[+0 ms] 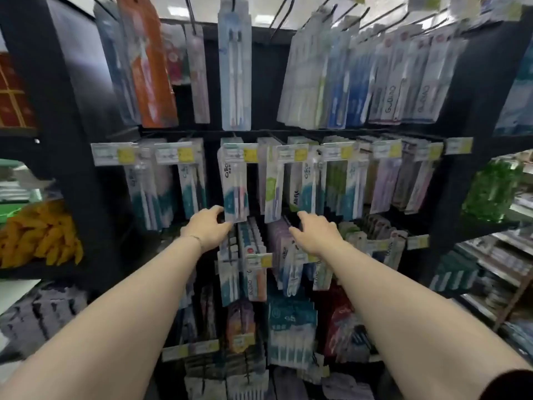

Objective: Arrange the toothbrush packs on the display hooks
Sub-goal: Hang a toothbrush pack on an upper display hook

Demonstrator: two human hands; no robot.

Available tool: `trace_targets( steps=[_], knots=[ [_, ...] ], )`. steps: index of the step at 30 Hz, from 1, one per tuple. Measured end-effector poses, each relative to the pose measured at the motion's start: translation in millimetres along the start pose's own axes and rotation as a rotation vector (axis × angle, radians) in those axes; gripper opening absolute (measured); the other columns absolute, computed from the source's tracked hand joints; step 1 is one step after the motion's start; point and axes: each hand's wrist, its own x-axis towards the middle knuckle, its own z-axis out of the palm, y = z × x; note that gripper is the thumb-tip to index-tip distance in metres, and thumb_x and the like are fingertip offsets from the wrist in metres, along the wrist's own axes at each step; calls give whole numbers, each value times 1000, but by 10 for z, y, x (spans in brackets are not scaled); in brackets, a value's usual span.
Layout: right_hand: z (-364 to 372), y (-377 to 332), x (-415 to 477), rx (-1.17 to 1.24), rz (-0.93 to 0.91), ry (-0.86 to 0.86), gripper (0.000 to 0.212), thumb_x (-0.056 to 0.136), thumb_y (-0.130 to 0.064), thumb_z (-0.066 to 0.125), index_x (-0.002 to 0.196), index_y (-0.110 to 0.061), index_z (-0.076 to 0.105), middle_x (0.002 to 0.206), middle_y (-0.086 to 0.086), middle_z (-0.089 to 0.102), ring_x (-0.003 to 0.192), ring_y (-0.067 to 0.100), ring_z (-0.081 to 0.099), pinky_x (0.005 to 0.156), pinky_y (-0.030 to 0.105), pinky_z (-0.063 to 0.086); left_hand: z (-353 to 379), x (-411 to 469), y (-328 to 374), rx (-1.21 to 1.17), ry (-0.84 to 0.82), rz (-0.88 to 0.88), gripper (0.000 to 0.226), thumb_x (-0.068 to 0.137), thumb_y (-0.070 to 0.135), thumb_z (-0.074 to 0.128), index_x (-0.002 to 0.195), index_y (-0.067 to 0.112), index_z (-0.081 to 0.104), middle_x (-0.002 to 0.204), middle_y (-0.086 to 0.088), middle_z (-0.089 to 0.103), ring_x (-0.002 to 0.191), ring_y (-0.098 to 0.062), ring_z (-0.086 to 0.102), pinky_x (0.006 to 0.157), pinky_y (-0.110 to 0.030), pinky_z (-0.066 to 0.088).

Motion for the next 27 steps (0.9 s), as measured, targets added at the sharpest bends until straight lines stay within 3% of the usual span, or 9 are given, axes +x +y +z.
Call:
trace_targets(
  steps=[7,15,18,22,27],
  knots=[
    [236,-178,582,49,-168,-51,54,99,-44,39,142,-12,36,142,13,45,128,32,43,101,43,40,82,367,-161,248,-8,-84,53,94,46,46,143,28,37,147,-4,40,132,-28,40,106,-48,36],
    [356,-622,1155,125,-279,-45,47,99,-37,41,140,-14,38,139,10,45,125,29,46,98,40,43,63,853,-382,456,12,11,49,95,43,44,141,26,37,141,-1,44,126,-23,44,100,-41,38],
    [348,-705,1354,270,-239,33,47,99,-34,41,142,-14,37,142,8,43,129,27,43,100,38,40,45,1065,-372,342,107,70,45,96,40,46,137,22,40,136,-3,49,117,-23,51,91,-38,45],
    [445,-826,1587,613,-155,258,43,98,-32,46,136,-11,44,135,8,51,126,24,47,100,34,40,97,1278,-274,-90,279,105,42,95,33,50,133,18,43,134,-3,50,118,-21,51,96,-37,45],
    [636,-979,1814,731,-72,439,37,95,-36,44,126,-18,51,120,0,59,112,18,55,93,39,48,264,1430,-157,-309,373,189,25,95,30,50,118,22,44,119,0,52,99,-13,53,87,-36,49]
  ],
)
